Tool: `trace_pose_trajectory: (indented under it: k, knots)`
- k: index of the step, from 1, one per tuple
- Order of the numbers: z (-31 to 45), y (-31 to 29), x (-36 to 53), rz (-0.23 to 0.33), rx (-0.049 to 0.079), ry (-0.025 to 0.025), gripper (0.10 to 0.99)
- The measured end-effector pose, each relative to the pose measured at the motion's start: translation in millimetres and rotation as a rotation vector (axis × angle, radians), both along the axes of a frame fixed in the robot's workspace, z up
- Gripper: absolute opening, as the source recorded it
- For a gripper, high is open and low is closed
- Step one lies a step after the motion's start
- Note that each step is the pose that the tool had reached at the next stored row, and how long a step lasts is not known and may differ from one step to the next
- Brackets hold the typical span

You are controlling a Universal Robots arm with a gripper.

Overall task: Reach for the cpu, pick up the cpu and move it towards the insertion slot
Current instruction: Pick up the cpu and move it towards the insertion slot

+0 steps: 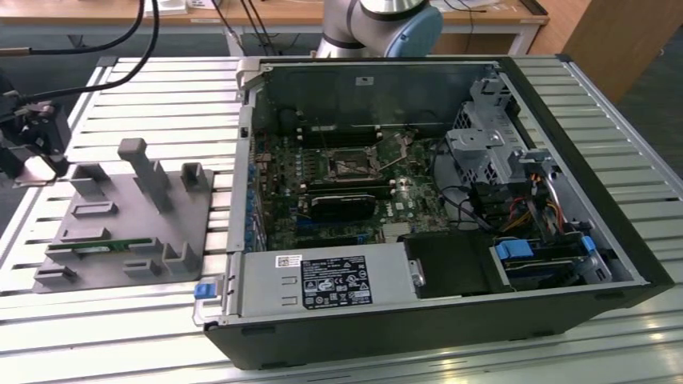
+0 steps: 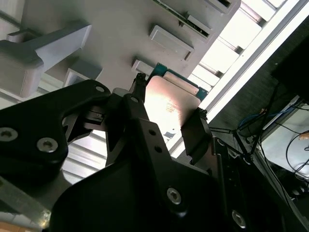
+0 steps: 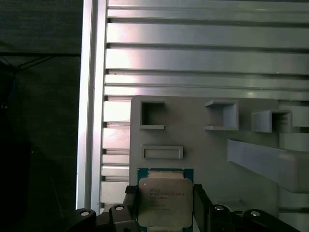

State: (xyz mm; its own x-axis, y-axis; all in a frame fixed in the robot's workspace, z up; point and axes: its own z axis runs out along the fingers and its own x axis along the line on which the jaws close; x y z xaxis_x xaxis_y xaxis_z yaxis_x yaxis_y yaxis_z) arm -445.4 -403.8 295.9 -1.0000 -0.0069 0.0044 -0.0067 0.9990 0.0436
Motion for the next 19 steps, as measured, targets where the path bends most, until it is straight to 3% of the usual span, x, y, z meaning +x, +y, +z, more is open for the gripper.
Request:
trace_pose_trajectory:
  k: [15, 19]
  knots:
    - [12.8, 0.9, 0.0, 0.0, -0.002, 0.0001, 0.541]
    - [19.3, 0.9, 0.0, 0.0, -0.002, 0.0001, 0.541]
